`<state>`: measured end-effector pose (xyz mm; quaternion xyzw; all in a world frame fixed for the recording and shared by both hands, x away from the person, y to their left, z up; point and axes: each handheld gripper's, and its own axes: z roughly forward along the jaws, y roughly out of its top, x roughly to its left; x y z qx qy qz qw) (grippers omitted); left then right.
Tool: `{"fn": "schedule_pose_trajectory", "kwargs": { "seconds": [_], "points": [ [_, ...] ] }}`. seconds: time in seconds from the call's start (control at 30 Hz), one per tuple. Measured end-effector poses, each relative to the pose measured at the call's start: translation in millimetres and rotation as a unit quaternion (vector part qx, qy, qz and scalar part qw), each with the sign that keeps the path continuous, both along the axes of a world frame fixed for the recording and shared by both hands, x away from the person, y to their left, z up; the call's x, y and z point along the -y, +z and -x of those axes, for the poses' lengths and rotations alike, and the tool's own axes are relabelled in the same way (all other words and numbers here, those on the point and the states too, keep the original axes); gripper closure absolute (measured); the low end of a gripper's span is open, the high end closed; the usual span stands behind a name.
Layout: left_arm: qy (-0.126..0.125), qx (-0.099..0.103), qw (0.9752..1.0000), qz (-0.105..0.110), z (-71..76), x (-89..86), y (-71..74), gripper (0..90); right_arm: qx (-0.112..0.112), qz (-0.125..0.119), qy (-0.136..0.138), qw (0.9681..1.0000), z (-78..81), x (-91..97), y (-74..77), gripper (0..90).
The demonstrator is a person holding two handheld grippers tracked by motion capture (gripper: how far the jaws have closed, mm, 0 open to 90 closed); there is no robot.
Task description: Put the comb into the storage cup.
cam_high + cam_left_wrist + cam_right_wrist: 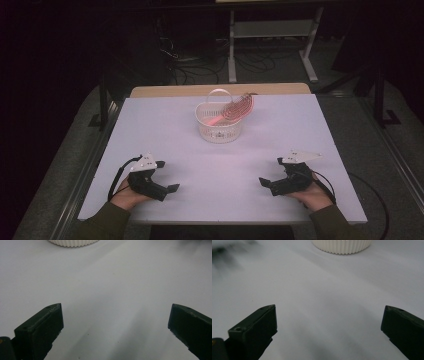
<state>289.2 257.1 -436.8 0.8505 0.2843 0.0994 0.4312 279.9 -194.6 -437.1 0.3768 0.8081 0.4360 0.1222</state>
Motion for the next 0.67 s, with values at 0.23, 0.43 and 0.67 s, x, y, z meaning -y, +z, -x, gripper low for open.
{"fn": "schedule_pose_trajectory", "kwargs": {
  "seconds": [0.23, 0.43, 0.67],
  "points": [
    [0.001, -0.001, 1.0000, 0.001, 0.5, -0.5, -0.2, 0.1, -0.014, 0.010, 0.000, 0.9999, -1.9, 4.2, -7.9, 0.3],
    [0.003, -0.001, 1.0000, 0.002, 0.2, -0.7, -0.6, 0.1, -0.015, 0.012, 0.004, 0.9998, -1.6, 3.7, -9.1, 0.3],
    [0.002, -0.001, 1.0000, -0.001, 0.3, -0.6, -0.8, 0.1, -0.018, 0.011, 0.009, 0.9997, -1.5, 3.6, -10.0, 0.3]
  ]
}}
